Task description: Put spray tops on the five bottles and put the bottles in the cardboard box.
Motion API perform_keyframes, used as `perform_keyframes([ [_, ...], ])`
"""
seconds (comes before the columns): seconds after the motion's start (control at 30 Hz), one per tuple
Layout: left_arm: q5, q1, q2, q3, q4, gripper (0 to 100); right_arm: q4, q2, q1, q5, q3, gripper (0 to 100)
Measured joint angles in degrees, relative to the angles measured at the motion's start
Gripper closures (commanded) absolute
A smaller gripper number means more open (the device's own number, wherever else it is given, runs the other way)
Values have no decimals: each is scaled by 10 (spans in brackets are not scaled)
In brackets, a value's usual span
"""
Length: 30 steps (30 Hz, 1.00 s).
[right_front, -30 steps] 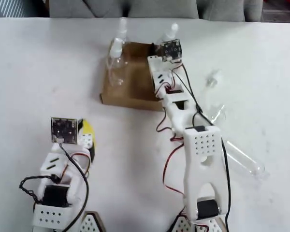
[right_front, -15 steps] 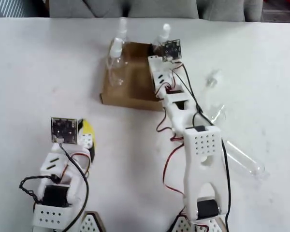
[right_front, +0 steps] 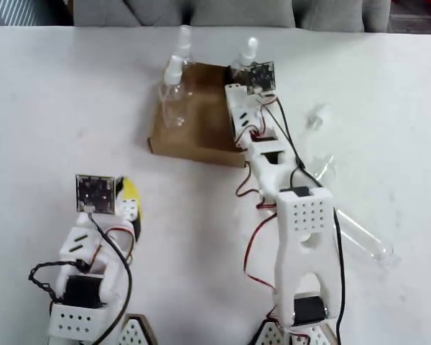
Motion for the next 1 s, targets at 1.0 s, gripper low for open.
perform_keyframes([
  [1.0,0,0,0,0,0,977,-46,-33,-26,-11,47,965],
])
